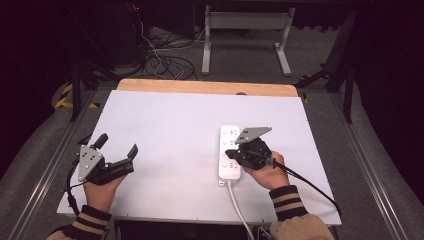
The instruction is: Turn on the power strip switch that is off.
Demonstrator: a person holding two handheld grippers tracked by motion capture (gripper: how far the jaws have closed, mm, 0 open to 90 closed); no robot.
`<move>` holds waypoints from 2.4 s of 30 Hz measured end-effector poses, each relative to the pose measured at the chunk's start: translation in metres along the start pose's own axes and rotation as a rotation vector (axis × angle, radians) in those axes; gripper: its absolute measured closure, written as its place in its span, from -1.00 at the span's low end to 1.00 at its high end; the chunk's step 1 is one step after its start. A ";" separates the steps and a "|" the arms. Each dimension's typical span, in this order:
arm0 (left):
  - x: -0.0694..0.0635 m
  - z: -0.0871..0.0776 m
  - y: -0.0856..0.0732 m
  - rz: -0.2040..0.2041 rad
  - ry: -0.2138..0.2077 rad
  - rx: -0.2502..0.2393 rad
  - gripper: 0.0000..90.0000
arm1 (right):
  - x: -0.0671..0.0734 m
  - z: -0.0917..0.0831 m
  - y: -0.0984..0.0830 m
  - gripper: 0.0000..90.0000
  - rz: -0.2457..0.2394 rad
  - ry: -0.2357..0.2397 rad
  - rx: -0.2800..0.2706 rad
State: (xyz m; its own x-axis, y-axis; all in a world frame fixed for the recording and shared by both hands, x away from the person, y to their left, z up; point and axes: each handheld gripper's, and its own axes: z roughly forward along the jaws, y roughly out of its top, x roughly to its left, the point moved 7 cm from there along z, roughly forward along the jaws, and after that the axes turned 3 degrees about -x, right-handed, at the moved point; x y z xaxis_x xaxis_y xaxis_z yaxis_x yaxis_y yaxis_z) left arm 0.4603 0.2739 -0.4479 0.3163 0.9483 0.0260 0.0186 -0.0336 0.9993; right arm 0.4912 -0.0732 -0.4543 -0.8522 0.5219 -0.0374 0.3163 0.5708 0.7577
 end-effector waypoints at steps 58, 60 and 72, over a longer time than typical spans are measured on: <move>-0.002 -0.001 -0.001 -0.004 -0.002 0.014 -0.99 | 0.003 0.047 -0.028 1.00 0.103 -0.074 0.095; -0.002 -0.001 -0.001 -0.010 0.001 0.016 -0.99 | 0.003 0.048 -0.029 1.00 0.113 -0.080 0.080; 0.000 -0.004 -0.001 -0.013 0.007 0.015 -0.99 | 0.006 0.048 -0.029 1.00 0.108 -0.110 0.066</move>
State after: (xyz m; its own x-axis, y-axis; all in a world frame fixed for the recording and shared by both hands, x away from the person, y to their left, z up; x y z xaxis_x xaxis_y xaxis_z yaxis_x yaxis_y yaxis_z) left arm 0.4563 0.2749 -0.4490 0.3096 0.9508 0.0128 0.0371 -0.0256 0.9990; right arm 0.4969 -0.0568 -0.5079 -0.7620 0.6468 -0.0316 0.4339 0.5461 0.7166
